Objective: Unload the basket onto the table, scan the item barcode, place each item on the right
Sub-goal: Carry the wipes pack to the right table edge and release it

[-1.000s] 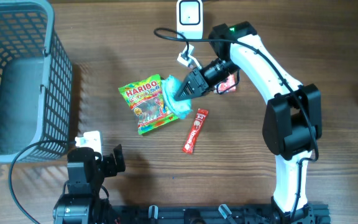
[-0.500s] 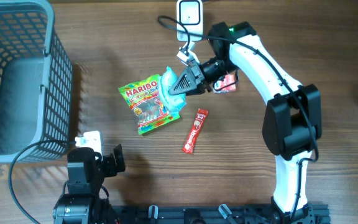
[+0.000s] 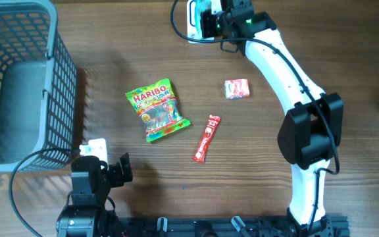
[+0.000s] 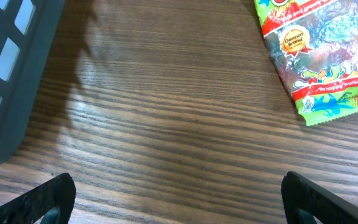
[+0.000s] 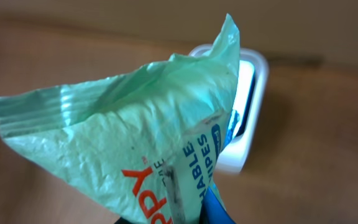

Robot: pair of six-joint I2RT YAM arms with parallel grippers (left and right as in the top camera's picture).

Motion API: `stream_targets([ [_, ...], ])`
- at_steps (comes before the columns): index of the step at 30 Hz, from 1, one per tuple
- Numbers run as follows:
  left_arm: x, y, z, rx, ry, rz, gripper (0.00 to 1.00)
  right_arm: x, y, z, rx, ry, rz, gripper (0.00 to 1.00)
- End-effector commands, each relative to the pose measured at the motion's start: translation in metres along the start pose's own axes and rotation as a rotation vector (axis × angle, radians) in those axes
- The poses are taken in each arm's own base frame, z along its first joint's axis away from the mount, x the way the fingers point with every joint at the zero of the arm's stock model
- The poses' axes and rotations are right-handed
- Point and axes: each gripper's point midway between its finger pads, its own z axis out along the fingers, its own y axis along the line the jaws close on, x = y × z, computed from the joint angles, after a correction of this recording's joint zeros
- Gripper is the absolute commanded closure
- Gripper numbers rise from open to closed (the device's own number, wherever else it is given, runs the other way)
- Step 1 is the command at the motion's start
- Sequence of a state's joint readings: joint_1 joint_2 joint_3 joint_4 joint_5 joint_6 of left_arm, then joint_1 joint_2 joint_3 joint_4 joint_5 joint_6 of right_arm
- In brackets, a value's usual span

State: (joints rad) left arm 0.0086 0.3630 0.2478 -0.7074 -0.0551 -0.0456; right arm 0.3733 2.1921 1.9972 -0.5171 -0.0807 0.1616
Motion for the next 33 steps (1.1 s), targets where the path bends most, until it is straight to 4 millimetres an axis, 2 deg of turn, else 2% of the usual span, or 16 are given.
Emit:
stream_targets([
  [1, 0.000, 0.003, 0.001, -0.012, -0.002, 0.009, 0.00, -0.020, -0.021, 0.020, 0.114, -0.113, 0.012, 0.95],
  [4, 0.000, 0.003, 0.001, -0.012, -0.002, 0.009, 0.00, -0.024, -0.024, 0.040, 0.117, -0.170, 0.011, 0.95],
  [7, 0.000, 0.003, 0.001, -0.012, -0.002, 0.009, 0.00, -0.020, -0.027, 0.059, 0.125, -0.194, 0.012, 0.95],
  [11, 0.000, 0.003, 0.001, -0.012, -0.002, 0.009, 0.00, -0.024, -0.022, 0.063, 0.124, -0.230, 0.018, 0.95],
  [14, 0.000, 0.003, 0.001, -0.012, -0.002, 0.009, 0.00, -0.034, -0.019, 0.052, 0.134, -0.212, 0.017, 0.95],
  [17, 0.000, 0.003, 0.001, -0.012, -0.002, 0.009, 0.00, -0.049, -0.026, 0.021, 0.165, -0.168, 0.034, 0.95],
  [18, 0.000, 0.003, 0.001, -0.012, -0.002, 0.009, 0.00, -0.052, -0.035, 0.007, 0.190, -0.150, 0.050, 0.95],
  [19, 0.000, 0.003, 0.001, -0.012, -0.002, 0.009, 0.00, -0.053, -0.047, -0.006, 0.231, -0.132, 0.076, 0.95],
  [21, 0.000, 0.003, 0.001, -0.012, -0.002, 0.009, 0.00, -0.048, -0.088, -0.040, 0.355, -0.084, 0.129, 0.95],
  [24, 0.000, 0.002, 0.001, -0.012, -0.002, 0.009, 0.00, -0.018, -0.173, -0.094, 0.566, 0.041, 0.252, 0.96],
  [26, 0.000, 0.003, 0.001, -0.012, -0.002, 0.009, 0.00, 0.002, -0.217, -0.114, 0.634, 0.107, 0.310, 0.95],
  [29, 0.000, 0.003, 0.001, -0.012, -0.002, 0.009, 0.00, 0.045, -0.300, -0.145, 0.748, 0.219, 0.401, 0.95],
  [31, 0.000, 0.003, 0.001, -0.012, -0.002, 0.009, 0.00, 0.072, -0.340, -0.160, 0.803, 0.271, 0.456, 0.95],
  [32, 0.000, 0.003, 0.001, -0.012, -0.002, 0.009, 0.00, 0.089, -0.360, -0.167, 0.831, 0.298, 0.493, 0.95],
  [33, 0.000, 0.003, 0.001, -0.012, -0.002, 0.009, 0.00, 0.115, -0.388, -0.178, 0.867, 0.338, 0.551, 0.95],
])
